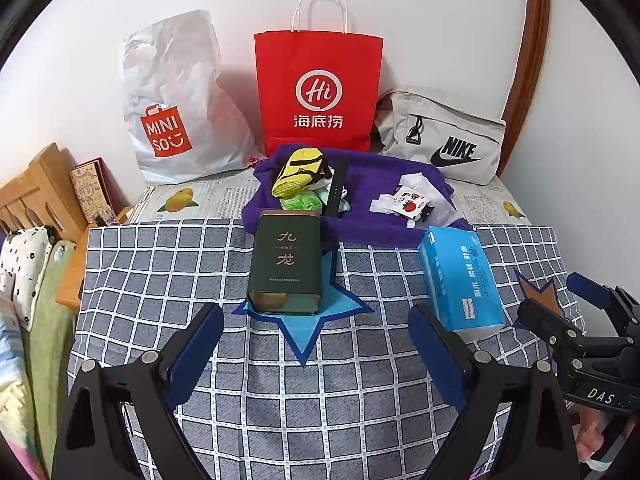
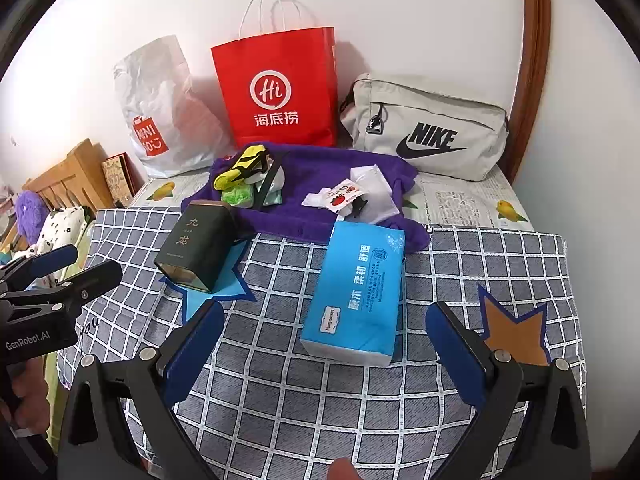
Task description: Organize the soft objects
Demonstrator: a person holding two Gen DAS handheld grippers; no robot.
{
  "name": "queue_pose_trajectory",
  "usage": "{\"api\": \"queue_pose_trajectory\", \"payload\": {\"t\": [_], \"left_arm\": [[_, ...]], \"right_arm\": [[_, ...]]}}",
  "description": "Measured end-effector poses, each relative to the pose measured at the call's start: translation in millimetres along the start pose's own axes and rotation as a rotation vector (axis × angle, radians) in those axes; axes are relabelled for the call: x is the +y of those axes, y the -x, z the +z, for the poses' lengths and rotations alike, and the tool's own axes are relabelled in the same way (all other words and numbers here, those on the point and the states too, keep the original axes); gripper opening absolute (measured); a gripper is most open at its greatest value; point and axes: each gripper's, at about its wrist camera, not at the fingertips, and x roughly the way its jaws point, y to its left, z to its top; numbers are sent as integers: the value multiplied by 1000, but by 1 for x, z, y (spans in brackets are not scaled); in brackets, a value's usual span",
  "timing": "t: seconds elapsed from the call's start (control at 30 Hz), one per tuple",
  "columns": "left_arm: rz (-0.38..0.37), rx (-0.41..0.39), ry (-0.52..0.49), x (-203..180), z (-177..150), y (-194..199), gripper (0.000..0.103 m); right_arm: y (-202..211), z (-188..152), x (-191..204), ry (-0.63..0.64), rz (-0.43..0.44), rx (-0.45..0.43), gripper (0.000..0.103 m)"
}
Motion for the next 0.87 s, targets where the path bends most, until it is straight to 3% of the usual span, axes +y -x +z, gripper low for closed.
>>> {"api": "queue_pose_trajectory", "payload": {"t": [0.87], "left_arm": [[-3,-7,0,1,1,7,93]], "right_arm": [[6,-1,5,4,-2,-11,100]]}}
